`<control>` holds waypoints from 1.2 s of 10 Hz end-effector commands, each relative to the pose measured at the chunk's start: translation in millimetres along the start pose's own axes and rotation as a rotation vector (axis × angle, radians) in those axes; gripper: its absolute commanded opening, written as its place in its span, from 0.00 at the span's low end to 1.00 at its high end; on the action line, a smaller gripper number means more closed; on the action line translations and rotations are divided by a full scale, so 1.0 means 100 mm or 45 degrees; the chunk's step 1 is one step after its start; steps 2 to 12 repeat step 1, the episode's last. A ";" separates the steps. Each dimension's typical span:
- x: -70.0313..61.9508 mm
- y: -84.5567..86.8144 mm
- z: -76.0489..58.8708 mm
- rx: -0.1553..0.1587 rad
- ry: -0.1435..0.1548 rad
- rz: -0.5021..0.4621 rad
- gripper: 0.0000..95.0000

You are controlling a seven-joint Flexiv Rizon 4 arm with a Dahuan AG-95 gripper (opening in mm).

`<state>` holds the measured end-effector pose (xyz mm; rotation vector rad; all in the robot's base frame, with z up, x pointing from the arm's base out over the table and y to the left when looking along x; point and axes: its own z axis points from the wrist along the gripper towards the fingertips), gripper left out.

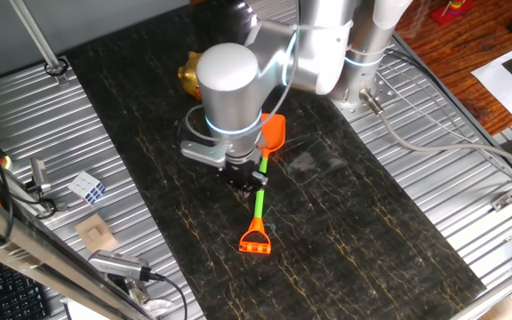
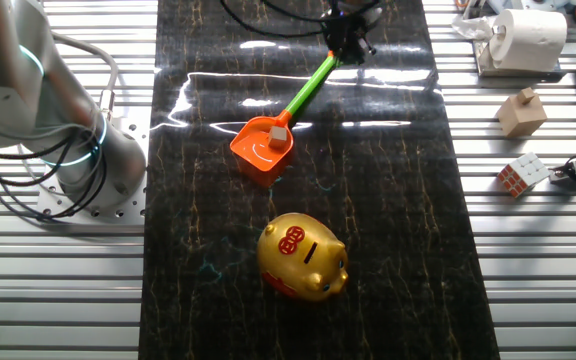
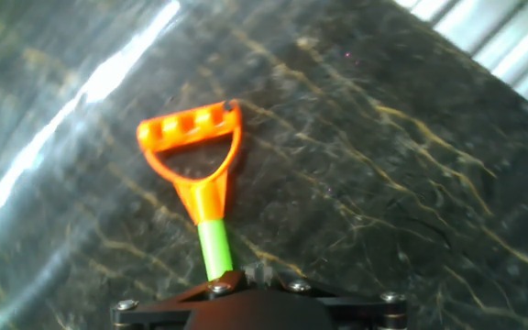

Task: Use a shovel to scoop up an object

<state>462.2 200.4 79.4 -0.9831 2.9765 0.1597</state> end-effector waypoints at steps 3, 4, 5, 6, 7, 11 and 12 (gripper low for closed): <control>-0.11 -0.01 -0.10 -0.017 0.023 0.114 0.00; -0.11 -0.01 -0.10 -0.017 0.023 0.114 0.00; -0.11 -0.01 -0.10 -0.017 0.023 0.114 0.00; -0.11 -0.01 -0.10 -0.017 0.023 0.114 0.00; -0.11 -0.01 -0.10 -0.017 0.023 0.114 0.00; -0.11 -0.01 -0.10 -0.017 0.023 0.114 0.00; -0.11 -0.01 -0.10 -0.017 0.023 0.114 0.00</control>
